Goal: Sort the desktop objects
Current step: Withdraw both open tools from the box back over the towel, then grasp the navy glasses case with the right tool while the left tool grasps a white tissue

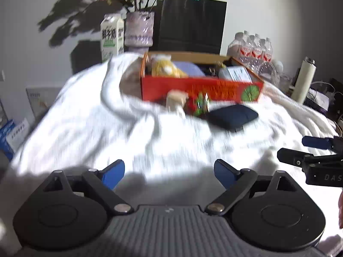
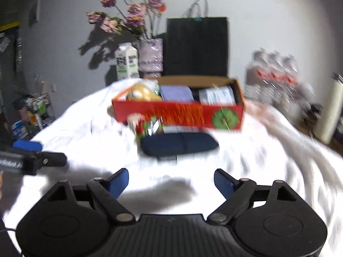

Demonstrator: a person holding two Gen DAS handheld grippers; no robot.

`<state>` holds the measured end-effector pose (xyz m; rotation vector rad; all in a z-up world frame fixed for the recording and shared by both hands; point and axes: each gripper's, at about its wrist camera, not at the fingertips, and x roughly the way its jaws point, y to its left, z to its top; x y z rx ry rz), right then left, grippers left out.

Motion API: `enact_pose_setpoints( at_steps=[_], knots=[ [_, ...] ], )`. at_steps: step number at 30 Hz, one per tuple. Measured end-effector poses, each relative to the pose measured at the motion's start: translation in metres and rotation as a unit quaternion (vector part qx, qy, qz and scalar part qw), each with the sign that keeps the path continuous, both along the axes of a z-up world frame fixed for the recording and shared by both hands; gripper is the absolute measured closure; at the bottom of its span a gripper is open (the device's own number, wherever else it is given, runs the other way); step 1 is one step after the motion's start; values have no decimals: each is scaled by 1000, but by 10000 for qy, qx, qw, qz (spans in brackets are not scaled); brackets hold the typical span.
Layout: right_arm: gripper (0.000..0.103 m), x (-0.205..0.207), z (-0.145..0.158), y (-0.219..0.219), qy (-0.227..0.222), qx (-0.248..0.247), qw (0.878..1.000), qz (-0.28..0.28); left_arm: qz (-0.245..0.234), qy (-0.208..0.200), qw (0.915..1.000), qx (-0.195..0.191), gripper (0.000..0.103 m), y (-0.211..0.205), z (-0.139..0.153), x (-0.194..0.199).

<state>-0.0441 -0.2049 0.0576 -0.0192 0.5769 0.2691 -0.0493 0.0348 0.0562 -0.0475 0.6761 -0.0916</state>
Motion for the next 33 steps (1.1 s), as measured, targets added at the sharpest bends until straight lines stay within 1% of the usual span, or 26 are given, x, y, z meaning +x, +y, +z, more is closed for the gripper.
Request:
enact_pose_setpoints(
  at_steps=[2, 4, 5, 7, 10, 13, 16, 19, 21, 23, 26, 28, 29, 30, 32, 33],
  knots=[
    [12, -26, -12, 2, 18, 35, 9998, -190, 39, 134, 9997, -178, 11, -1, -6, -24],
    [10, -50, -23, 1, 38, 54, 9992, -401, -167, 174, 9991, -341, 10, -2, -7, -47],
    [10, -59, -27, 1, 92, 90, 9991, -412, -248, 130, 9990, -352, 9, -2, -6, -56],
    [10, -74, -33, 1, 203, 166, 9992, -317, -272, 6, 9995, -169, 8, -6, -5, -68],
    [10, -81, -32, 0, 172, 122, 9990, -382, -122, -185, 9997, 29, 8, -9, -1, -66],
    [10, -79, -28, -2, 46, 177, 9988, -459, -99, -47, 9999, 7, 8, -11, -10, -57],
    [10, -73, -30, -5, 72, 380, 9981, -487, -130, 105, 9999, -11, 8, -14, -23, -51],
    [10, -63, -34, -8, 161, 664, 9963, -514, -151, 46, 9999, -3, 8, -14, -24, -39],
    [10, -53, -32, -12, 65, 1010, 9935, -530, -223, -181, 9995, -111, 8, -11, -16, -20],
    [9, -36, -26, -17, -30, 1365, 9892, -535, -171, -371, 9991, -105, 8, -9, -8, 10],
    [9, 3, -17, -19, -30, 1723, 9831, -617, -161, -382, 9990, -182, 10, -2, 0, 67],
    [10, 35, -16, -21, 149, 1927, 9783, -744, -266, -294, 9991, -128, 16, -2, -1, 103],
    [10, 51, -18, -23, 252, 2050, 9752, -790, -325, -261, 9991, -27, 18, -4, -4, 121],
    [10, 66, -21, -24, 337, 2175, 9720, -818, -278, -248, 9992, 107, 23, -7, -8, 137],
    [12, 96, -29, -24, 586, 2299, 9671, -921, -332, -158, 9987, 364, 27, -14, -19, 163],
    [14, 110, -35, -25, 751, 2373, 9633, -1007, -398, -81, 9986, 337, 30, -16, -24, 175]
  ],
)
